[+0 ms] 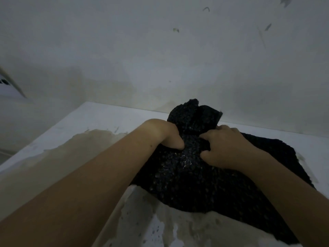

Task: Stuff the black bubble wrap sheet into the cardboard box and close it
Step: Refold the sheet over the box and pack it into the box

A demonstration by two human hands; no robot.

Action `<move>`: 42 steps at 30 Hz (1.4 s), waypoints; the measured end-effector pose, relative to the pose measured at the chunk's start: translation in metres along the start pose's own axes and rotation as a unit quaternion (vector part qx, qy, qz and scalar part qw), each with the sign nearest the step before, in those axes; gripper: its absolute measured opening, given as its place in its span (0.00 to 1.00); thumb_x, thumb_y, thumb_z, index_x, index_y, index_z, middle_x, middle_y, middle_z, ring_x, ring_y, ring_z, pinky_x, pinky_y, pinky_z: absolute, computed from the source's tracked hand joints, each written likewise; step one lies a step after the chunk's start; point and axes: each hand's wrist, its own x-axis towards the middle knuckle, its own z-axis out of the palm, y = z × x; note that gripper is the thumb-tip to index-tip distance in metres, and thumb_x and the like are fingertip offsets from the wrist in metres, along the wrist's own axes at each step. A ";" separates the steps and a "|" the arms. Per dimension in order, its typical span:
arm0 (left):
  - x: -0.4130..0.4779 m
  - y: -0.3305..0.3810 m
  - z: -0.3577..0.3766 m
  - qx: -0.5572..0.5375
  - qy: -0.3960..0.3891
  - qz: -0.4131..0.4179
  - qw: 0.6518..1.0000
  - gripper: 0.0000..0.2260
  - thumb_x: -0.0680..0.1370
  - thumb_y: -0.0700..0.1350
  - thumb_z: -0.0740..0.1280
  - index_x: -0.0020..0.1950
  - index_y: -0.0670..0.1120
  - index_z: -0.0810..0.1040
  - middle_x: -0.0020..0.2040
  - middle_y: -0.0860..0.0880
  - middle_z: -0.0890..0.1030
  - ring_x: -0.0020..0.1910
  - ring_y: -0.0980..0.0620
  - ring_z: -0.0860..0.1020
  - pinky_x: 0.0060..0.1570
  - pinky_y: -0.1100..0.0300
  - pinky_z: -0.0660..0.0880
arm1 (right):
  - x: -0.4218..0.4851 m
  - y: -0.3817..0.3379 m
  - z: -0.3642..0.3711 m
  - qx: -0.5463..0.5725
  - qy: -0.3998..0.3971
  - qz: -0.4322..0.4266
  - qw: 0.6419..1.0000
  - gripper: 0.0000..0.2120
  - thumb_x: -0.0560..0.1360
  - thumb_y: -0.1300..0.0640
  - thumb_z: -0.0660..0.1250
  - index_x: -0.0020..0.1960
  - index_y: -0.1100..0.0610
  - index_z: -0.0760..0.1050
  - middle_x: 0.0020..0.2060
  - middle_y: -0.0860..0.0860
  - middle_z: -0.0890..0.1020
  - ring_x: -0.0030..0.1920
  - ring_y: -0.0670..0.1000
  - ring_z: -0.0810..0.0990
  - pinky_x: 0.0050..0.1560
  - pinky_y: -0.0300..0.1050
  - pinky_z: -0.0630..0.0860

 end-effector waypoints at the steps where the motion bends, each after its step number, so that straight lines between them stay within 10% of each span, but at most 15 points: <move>1: 0.000 0.000 0.000 -0.001 0.002 0.004 1.000 0.23 0.76 0.56 0.61 0.68 0.48 0.74 0.66 0.47 0.75 0.61 0.47 0.75 0.54 0.56 0.71 | 0.003 0.000 -0.001 0.009 -0.043 0.007 0.999 0.31 0.72 0.40 0.59 0.74 0.46 0.64 0.69 0.50 0.72 0.67 0.57 0.67 0.68 0.53 0.63; 7: -0.001 -0.004 0.012 0.000 0.085 0.025 0.996 0.24 0.77 0.56 0.62 0.71 0.50 0.72 0.68 0.45 0.71 0.64 0.45 0.72 0.57 0.55 0.70 | 0.028 -0.007 -0.016 0.105 -0.233 0.035 0.966 0.32 0.73 0.44 0.60 0.74 0.52 0.62 0.67 0.53 0.71 0.63 0.54 0.71 0.61 0.45 0.70; 11: -0.008 -0.012 0.028 -0.023 0.224 0.072 0.972 0.39 0.74 0.55 0.67 0.80 0.51 0.51 0.76 0.43 0.58 0.70 0.40 0.63 0.65 0.48 0.69 | 0.025 -0.006 -0.015 0.130 -0.251 0.039 0.958 0.32 0.72 0.43 0.61 0.73 0.53 0.61 0.68 0.54 0.69 0.63 0.54 0.70 0.61 0.46 0.69; 16: -0.009 -0.015 0.034 0.015 0.296 0.092 0.951 0.39 0.72 0.54 0.68 0.79 0.47 0.56 0.72 0.45 0.63 0.68 0.43 0.65 0.61 0.50 0.71 | 0.002 -0.001 0.004 0.109 -0.006 -0.017 0.994 0.15 0.70 0.41 0.60 0.42 0.53 0.73 0.40 0.51 0.79 0.44 0.53 0.77 0.49 0.46 0.73; 20: -0.010 -0.012 0.028 0.090 0.359 0.120 0.921 0.25 0.70 0.54 0.67 0.65 0.49 0.74 0.60 0.49 0.68 0.59 0.47 0.67 0.51 0.54 0.66 | -0.011 0.002 0.014 0.071 0.175 -0.027 0.982 0.25 0.68 0.41 0.62 0.62 0.52 0.74 0.52 0.49 0.77 0.52 0.53 0.75 0.53 0.50 0.74; 27: -0.006 -0.007 0.028 0.058 0.215 0.020 0.975 0.23 0.74 0.58 0.64 0.68 0.53 0.75 0.75 0.45 0.54 0.71 0.39 0.56 0.65 0.46 0.60 | -0.011 0.000 0.020 0.058 0.184 -0.014 0.981 0.32 0.70 0.41 0.62 0.72 0.51 0.65 0.66 0.48 0.71 0.65 0.54 0.68 0.64 0.50 0.65; 35: 0.000 0.000 0.006 -0.022 0.026 -0.036 0.999 0.27 0.78 0.48 0.56 0.78 0.53 0.60 0.73 0.42 0.59 0.68 0.40 0.68 0.62 0.50 0.67 | -0.006 -0.002 0.015 0.002 0.159 -0.022 0.987 0.29 0.70 0.41 0.60 0.70 0.50 0.70 0.65 0.45 0.73 0.65 0.53 0.65 0.66 0.49 0.60; 42: 0.010 0.011 0.003 0.066 0.015 -0.068 0.995 0.28 0.78 0.49 0.57 0.79 0.49 0.59 0.75 0.41 0.56 0.72 0.40 0.60 0.65 0.48 0.65 | 0.021 0.007 0.013 0.024 -0.027 -0.017 0.999 0.35 0.67 0.37 0.58 0.72 0.46 0.68 0.74 0.57 0.65 0.78 0.58 0.46 0.74 0.57 0.39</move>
